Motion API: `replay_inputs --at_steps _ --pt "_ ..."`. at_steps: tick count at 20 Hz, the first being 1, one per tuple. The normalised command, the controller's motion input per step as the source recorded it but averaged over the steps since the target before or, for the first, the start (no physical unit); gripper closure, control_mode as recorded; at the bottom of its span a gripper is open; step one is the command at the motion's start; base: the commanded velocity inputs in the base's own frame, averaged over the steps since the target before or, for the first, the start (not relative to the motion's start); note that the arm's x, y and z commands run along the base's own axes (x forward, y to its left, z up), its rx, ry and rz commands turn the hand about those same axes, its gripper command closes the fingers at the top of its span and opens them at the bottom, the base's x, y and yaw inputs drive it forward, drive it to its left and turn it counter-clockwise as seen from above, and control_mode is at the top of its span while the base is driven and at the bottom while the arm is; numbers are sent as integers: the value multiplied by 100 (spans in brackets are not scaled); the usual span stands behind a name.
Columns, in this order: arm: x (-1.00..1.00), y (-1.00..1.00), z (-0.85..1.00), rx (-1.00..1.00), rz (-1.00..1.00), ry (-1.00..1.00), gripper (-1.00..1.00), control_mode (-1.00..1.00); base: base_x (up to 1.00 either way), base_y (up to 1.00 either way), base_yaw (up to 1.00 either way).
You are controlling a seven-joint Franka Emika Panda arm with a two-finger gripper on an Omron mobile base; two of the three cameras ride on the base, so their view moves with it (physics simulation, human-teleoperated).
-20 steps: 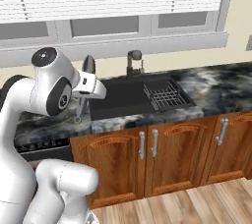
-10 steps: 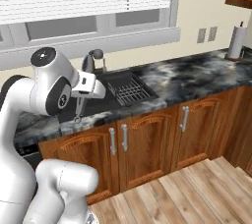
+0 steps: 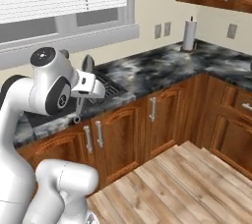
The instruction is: Take the tongs from the drawer on the left and place them on the dining counter next to the tray containing the hot dog.
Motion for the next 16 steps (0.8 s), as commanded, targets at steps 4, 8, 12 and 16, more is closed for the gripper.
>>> replay_inputs --at_steps 4,8,12,16 --pt "0 0 0 0 0 0 100 100 -25 -37 -34" --pt "0 0 0 0 0 0 100 100 -20 -33 -32" --pt "0 0 0 0 0 0 100 100 -17 -30 -31" --pt "0 0 0 0 0 0 100 100 -18 -28 -30"
